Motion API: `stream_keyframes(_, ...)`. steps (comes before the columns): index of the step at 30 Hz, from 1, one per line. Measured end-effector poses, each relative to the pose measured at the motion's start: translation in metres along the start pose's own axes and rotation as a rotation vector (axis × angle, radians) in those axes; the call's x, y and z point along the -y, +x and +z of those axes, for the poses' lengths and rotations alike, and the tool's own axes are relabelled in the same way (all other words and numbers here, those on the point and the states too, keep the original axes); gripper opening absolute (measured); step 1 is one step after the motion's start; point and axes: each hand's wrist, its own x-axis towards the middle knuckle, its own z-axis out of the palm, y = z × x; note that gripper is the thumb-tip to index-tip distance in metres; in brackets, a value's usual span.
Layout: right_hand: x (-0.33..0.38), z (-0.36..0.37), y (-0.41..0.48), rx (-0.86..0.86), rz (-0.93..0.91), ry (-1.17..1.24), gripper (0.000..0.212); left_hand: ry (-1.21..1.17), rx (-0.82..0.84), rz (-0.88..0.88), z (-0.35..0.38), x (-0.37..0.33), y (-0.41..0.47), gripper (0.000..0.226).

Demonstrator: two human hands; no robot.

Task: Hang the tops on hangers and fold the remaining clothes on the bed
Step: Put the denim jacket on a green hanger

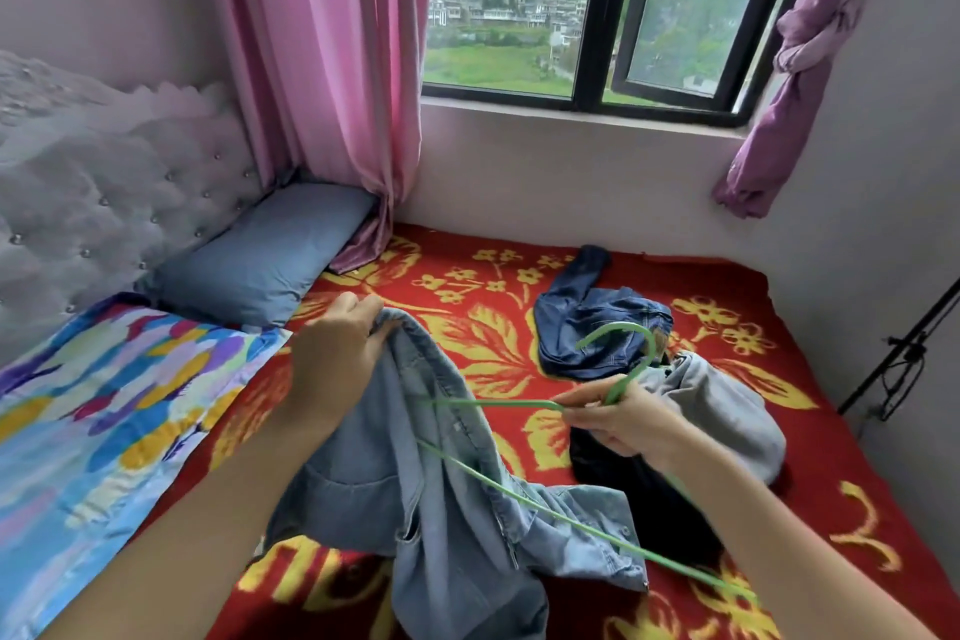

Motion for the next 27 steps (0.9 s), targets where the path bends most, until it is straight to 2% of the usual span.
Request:
stream_keyframes(4, 0.007, 0.043, 0.006, -0.095, -0.132, 0.268, 0.014, -0.124, -0.008, 0.072, 0.006, -0.051, -0.007, 0.034)
stream_keyframes(7, 0.022, 0.052, 0.001, -0.109, -0.19, 0.399, 0.016, -0.131, 0.018, 0.1, 0.006, -0.055, -0.005, 0.028)
stream_keyframes(10, 0.017, 0.049, 0.005, -0.185, -0.246, 0.394, 0.019, -0.014, 0.084, 0.202, 0.006, -0.044, -0.01, 0.04)
stream_keyframes(13, 0.009, 0.047, 0.007, -0.212, -0.295, 0.373, 0.023, 0.11, 0.038, 0.243, 0.003, -0.035, -0.007, 0.058)
stream_keyframes(15, 0.008, 0.049, 0.006, -0.2, -0.326, 0.392, 0.023, 0.142, 0.124, 0.321, 0.005, -0.029, 0.001, 0.073)
stream_keyframes(16, 0.008, 0.05, 0.006, -0.194, -0.34, 0.402, 0.022, 0.122, 0.176, 0.393, 0.008, -0.026, 0.005, 0.074)
stream_keyframes(18, 0.007, 0.055, 0.006, -0.202, -0.363, 0.407, 0.022, 0.016, 0.236, 0.547, 0.011, -0.021, 0.01, 0.055)
stream_keyframes(21, 0.004, 0.051, 0.007, -0.219, -0.447, 0.329, 0.018, -0.12, 0.289, 0.598, 0.008, -0.014, 0.018, 0.026)
stream_keyframes(23, 0.009, 0.036, 0.007, -0.13, -0.486, 0.162, 0.009, -0.152, 0.302, 0.597, 0.004, -0.008, 0.022, 0.022)
stream_keyframes(25, 0.01, 0.011, 0.009, -0.05, -0.435, -0.136, 0.037, -0.178, 0.287, 0.556, -0.001, -0.001, 0.028, 0.023)
stream_keyframes(26, 0.008, -0.005, 0.01, -0.104, -0.411, -0.232, 0.05, -0.195, 0.273, 0.522, -0.007, 0.002, 0.032, 0.025)
stream_keyframes(27, 0.005, -0.021, 0.011, -0.231, -0.396, -0.246, 0.058, -0.207, 0.242, 0.493, -0.012, 0.006, 0.037, 0.026)
